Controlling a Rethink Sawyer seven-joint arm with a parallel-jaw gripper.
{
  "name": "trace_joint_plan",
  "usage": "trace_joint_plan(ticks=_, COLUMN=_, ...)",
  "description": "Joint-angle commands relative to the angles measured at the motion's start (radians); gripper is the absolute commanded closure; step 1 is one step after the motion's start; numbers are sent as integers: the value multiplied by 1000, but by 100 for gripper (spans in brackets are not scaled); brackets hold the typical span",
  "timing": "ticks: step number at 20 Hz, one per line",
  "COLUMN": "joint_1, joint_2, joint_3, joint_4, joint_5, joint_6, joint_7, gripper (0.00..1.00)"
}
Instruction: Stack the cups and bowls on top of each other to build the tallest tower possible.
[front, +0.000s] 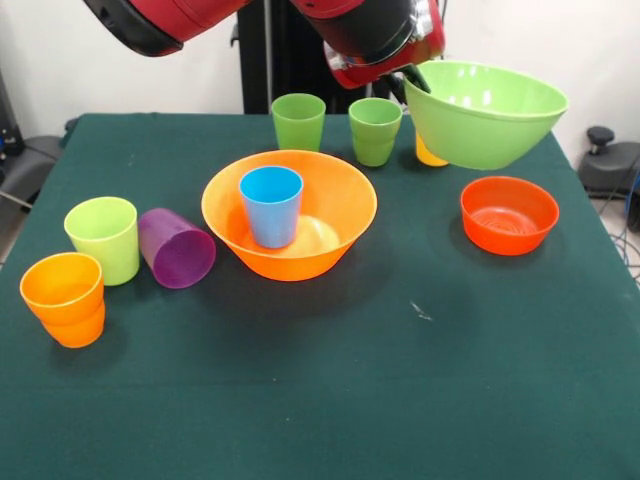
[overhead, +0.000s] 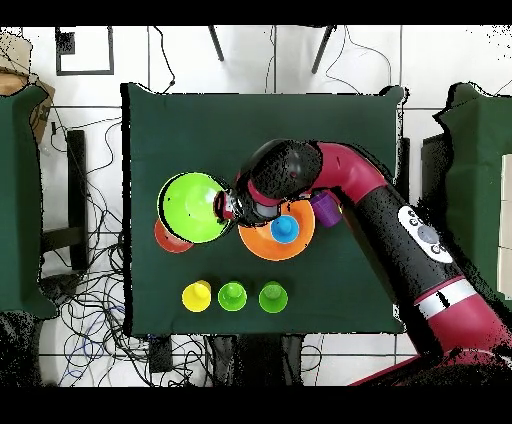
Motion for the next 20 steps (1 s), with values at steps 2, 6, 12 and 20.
trace_joint_plan(ticks=2, joint_1=20, joint_2=45, joint_3=12, joint_4=-9, joint_5=-55, joint_6=83, joint_7=-311, gripper=100)
trace_joint_plan(ticks=6, joint_1=1, joint_2=21, joint_3=30, joint_4=0, joint_5=-35, joint_6=113, joint_7=-315, gripper=100)
trace_joint_plan(ticks=12, joint_1=-21, joint_2=38, joint_3=35, joint_4=-7, joint_5=-45, joint_6=123, joint_7=-336, gripper=100)
trace_joint_plan(ticks=20, joint_1=-29, joint_2=67, joint_3=40, joint_4=-20, joint_5=-38, joint_6=140, joint_7=-343, gripper=100)
